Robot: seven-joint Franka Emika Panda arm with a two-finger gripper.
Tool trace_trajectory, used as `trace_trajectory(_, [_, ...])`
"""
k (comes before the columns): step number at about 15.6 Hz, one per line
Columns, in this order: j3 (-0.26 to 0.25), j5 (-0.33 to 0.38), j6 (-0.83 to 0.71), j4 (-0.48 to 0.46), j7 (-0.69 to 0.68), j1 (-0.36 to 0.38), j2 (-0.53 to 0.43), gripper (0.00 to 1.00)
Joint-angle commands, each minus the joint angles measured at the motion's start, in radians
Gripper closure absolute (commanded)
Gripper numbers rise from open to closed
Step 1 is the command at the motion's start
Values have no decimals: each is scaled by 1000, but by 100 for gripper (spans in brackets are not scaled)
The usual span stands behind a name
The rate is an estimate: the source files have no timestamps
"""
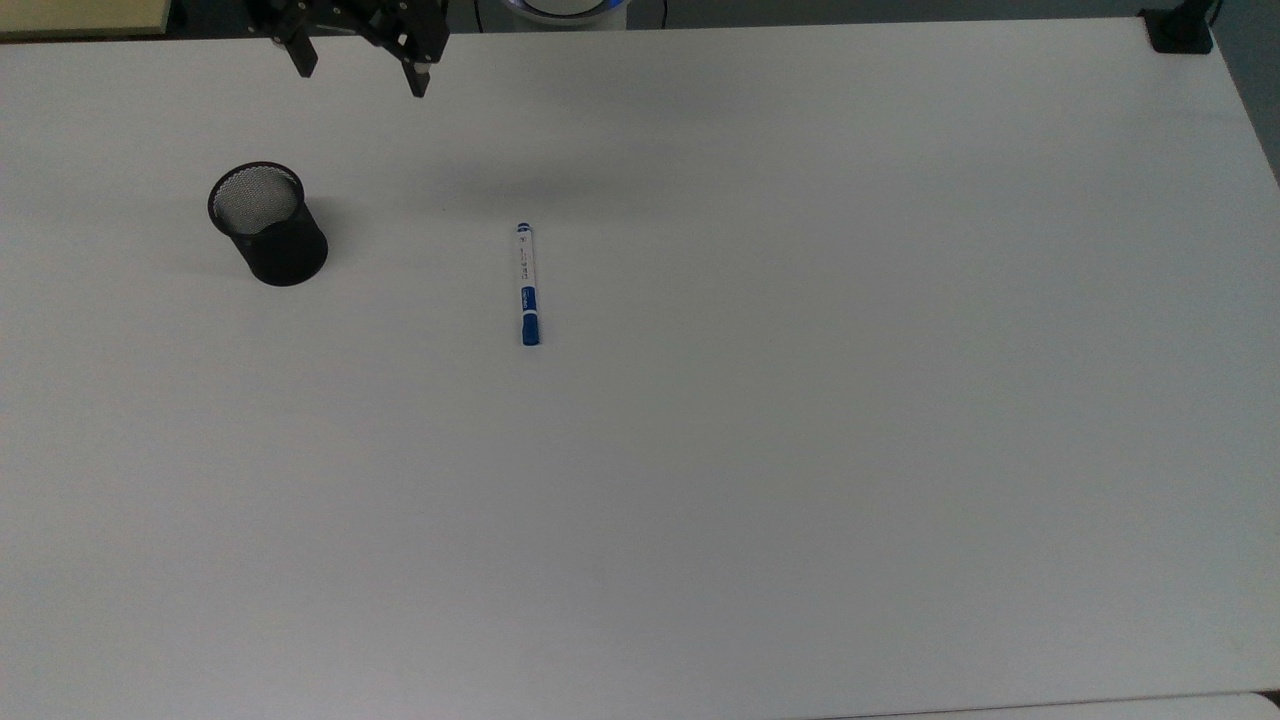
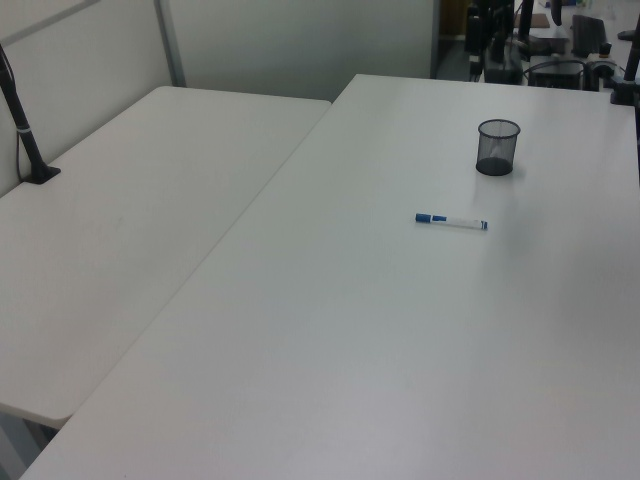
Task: Insert the marker
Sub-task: 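Move the gripper over the blue-capped white marker and lower it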
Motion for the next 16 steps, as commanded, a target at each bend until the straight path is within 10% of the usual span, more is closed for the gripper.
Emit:
trace_trajectory(1, [-2, -11, 112, -11, -14, 4, 79, 0])
trace_trajectory(10, [9, -42, 262, -76, -43, 114, 260, 4])
trace_trajectory(16, [6, -43, 326, -83, -29, 179, 328, 24])
